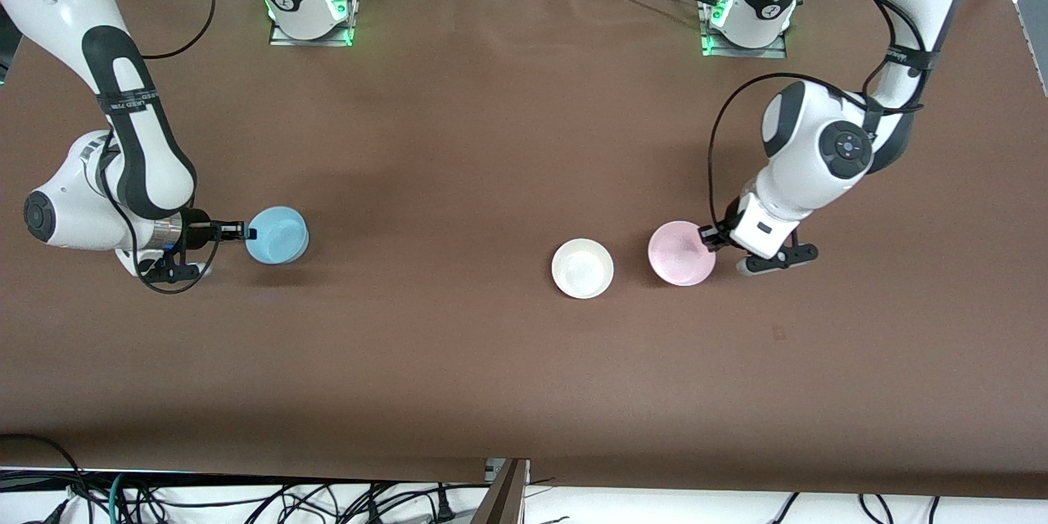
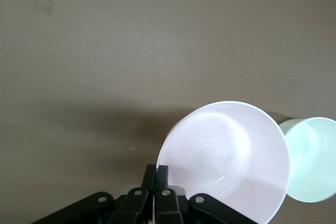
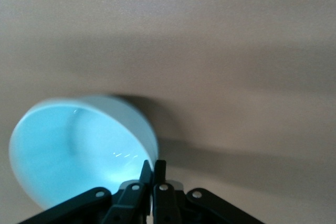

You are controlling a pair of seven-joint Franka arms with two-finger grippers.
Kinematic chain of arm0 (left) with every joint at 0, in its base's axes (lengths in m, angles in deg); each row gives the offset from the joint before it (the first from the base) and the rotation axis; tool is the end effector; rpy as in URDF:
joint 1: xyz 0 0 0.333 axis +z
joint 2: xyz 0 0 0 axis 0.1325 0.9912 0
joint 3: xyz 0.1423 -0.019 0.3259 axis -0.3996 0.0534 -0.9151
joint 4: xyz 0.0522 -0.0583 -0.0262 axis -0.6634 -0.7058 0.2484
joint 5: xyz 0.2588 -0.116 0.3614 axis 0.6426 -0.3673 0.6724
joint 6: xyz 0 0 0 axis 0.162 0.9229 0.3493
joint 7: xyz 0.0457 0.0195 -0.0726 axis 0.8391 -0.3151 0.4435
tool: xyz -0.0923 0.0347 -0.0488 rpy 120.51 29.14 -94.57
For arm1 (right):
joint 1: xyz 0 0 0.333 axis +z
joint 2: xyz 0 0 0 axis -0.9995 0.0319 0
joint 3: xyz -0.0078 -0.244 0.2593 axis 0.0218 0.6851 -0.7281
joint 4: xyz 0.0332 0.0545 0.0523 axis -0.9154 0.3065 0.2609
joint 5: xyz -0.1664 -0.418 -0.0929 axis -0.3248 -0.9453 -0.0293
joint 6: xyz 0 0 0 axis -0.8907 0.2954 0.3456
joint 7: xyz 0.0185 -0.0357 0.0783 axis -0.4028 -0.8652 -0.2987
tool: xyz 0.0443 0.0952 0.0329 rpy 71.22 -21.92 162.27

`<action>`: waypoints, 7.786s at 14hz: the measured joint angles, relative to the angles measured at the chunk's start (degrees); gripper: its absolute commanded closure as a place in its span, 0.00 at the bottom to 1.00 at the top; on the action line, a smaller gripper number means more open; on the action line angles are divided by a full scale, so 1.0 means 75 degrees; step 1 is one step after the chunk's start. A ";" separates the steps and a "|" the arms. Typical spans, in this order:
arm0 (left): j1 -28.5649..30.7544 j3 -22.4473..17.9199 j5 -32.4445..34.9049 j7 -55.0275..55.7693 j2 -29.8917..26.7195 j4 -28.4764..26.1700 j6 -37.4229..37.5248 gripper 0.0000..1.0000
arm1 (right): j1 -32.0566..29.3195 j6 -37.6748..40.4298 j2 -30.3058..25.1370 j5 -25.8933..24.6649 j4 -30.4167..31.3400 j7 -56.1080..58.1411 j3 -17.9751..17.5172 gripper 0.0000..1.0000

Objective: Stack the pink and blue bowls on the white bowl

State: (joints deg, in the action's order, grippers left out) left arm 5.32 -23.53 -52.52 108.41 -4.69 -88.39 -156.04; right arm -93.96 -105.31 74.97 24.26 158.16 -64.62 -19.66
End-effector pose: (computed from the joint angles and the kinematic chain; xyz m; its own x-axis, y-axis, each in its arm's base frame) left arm 0.6438 -0.1894 0.2887 0.9615 0.2747 -0.0027 0.2716 -0.9492 0.1591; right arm 0.6641 -0.0831 0.1755 0.9756 0.0764 -0.2058 0.0118 -0.9543 -0.2986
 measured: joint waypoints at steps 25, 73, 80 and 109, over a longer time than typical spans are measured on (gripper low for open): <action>-0.1918 -0.0036 0.0909 0.4195 0.1561 0.0811 -0.1655 1.00 | 0.1804 0.0898 0.0308 0.0421 -0.2283 -0.5664 -0.1883 1.00; 0.0052 -0.0036 0.1288 -0.1139 0.0161 0.6078 0.7821 0.44 | 0.5806 -0.1650 0.3204 -0.0234 -0.5837 -1.1927 -0.0974 1.00; 0.0377 -0.0036 0.1288 -0.1682 -0.1189 0.4074 0.6851 0.38 | 0.5863 -0.1667 0.3284 -0.0397 -0.5839 -1.1927 -0.0973 1.00; 0.0536 -0.0022 0.1072 -0.1909 -0.1818 0.3109 0.6325 0.05 | 0.5839 -0.0540 0.3462 -0.0588 -0.6511 -1.1928 -0.0812 0.00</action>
State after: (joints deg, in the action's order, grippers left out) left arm 9.34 -23.70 -44.48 94.09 -18.33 -65.08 -108.60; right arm -50.16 -109.36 100.94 19.85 109.33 -154.08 -25.76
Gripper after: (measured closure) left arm 0.048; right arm 0.000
